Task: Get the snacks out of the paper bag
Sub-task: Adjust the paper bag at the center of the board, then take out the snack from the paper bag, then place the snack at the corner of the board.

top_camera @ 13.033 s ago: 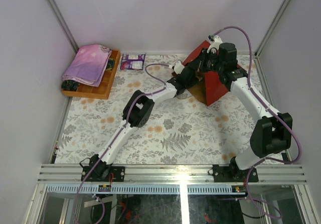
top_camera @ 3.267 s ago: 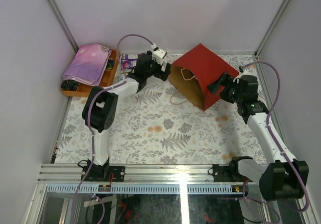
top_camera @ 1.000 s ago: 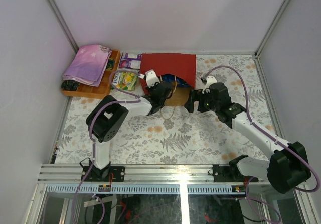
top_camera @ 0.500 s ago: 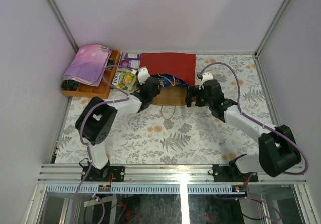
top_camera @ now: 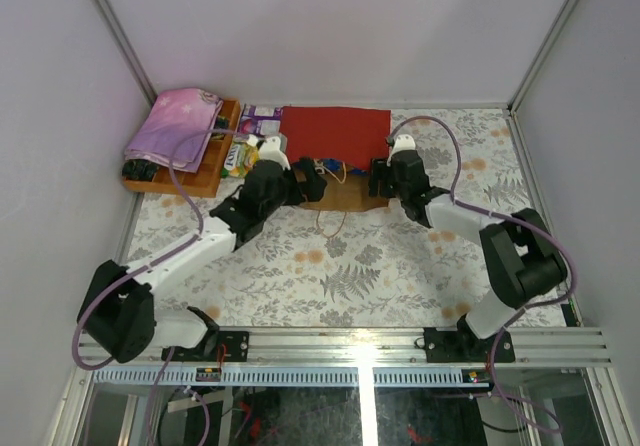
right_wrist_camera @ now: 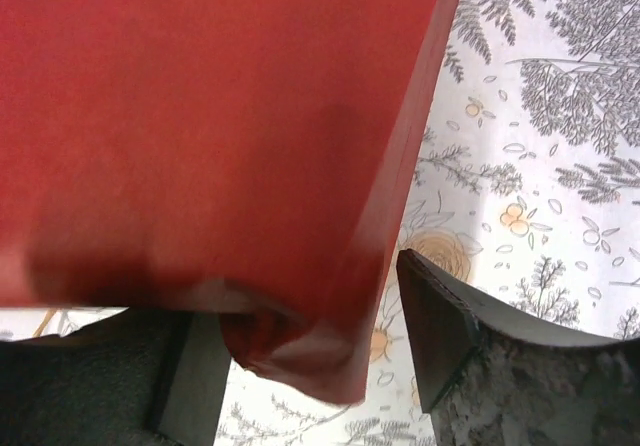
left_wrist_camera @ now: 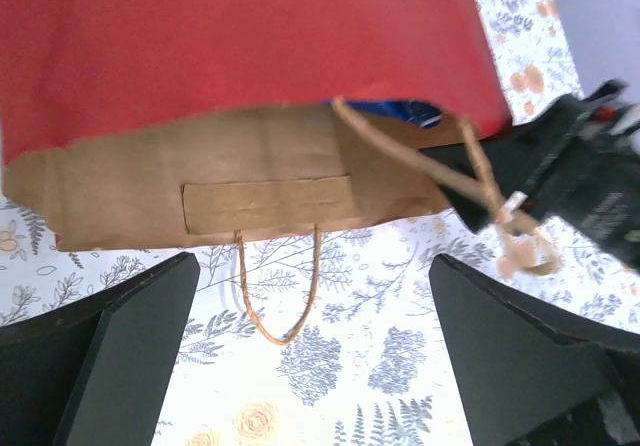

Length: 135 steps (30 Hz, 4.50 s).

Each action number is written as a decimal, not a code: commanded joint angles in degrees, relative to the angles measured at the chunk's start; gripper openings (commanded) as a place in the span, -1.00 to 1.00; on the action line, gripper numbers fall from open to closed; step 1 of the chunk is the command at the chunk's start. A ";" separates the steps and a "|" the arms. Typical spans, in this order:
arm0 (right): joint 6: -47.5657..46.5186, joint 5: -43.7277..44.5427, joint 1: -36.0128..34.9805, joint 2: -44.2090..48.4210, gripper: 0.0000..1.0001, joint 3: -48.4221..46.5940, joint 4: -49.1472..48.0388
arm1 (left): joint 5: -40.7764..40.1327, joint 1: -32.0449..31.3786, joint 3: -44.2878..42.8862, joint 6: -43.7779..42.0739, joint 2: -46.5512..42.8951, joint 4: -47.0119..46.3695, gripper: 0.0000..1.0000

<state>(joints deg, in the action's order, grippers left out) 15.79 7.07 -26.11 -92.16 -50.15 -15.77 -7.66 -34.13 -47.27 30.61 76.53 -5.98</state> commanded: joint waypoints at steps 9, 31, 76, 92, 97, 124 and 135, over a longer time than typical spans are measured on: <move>0.58 1.92 5.81 -8.76 -0.35 -10.86 -5.10 | 13.12 6.59 -29.77 -7.92 8.32 30.58 0.99; 6.98 -19.66 14.93 -9.76 0.90 -25.25 8.66 | 13.60 -4.58 -58.89 -41.85 23.51 36.98 0.99; 81.31 6.35 5.66 -29.51 0.91 -9.13 -42.22 | 11.09 1.91 -34.07 -23.88 6.11 25.99 0.99; 64.36 5.95 2.70 -12.91 -1.00 9.39 -42.12 | 7.70 1.95 -32.66 -23.85 5.83 28.12 0.99; 55.71 3.32 1.56 -0.18 -1.00 17.23 -37.87 | 6.41 1.96 -32.00 -23.19 5.88 28.09 0.99; 31.43 -18.97 30.56 18.35 -1.00 -5.39 3.64 | 5.78 2.05 -33.01 -22.59 5.86 31.67 0.99; 36.05 -48.39 42.55 -13.59 0.17 -30.58 2.18 | 3.91 2.34 -30.86 -23.73 3.71 32.96 0.99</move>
<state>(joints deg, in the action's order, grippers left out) 46.19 -30.28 7.79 -102.41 -83.18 -8.16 -2.39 -32.14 -79.37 7.90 82.89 26.89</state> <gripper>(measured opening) 0.279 0.995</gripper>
